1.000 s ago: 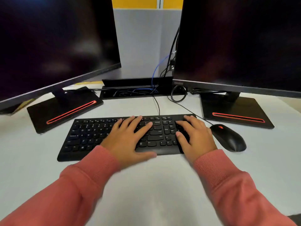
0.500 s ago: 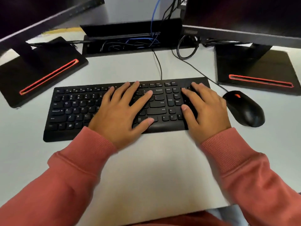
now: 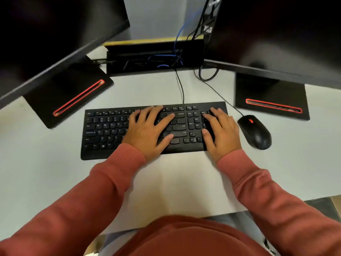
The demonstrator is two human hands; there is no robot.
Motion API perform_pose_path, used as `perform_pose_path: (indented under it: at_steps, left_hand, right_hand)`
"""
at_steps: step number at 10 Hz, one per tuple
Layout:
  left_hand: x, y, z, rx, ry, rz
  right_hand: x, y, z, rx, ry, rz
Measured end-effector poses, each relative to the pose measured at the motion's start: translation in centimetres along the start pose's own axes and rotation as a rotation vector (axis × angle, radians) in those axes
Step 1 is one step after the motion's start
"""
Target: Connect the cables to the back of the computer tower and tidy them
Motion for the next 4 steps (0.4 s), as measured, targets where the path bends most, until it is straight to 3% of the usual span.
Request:
perform_pose_path:
  at_steps: [1,2,3,4]
  left_hand:
    - [0.5,-0.6,-1.6,-0.076,-0.001,0.001]
    - [0.9,-1.9,-5.1,-0.111,-0.013,0.014]
    - [1.8,-3.7,-10.9,-0.053,-0.002,0.062]
    - [3.7,-5.4,-16.7,0.005,-0.09,0.127]
  right_hand:
    - [-0.1,0.0,-0.1,-0.116,-0.039,0.03]
    - [-1.0,-1.3,-0.9,-0.349,-0.07,0.076]
    - [-2.2,-4.2,-3.9,-0.469,-0.056,0.082]
    - [-4.2,-8.1,-8.4,-0.488,-0.029,0.006]
Point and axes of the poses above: each hand's wrist, its own y-axis away from the middle knuckle, its own z-axis out of the palm, x = y × z, the point moved 9 cm from there along -y, towards the middle knuckle, and after that the axes turned 12 degrees about -z, right-handed, at the moved point
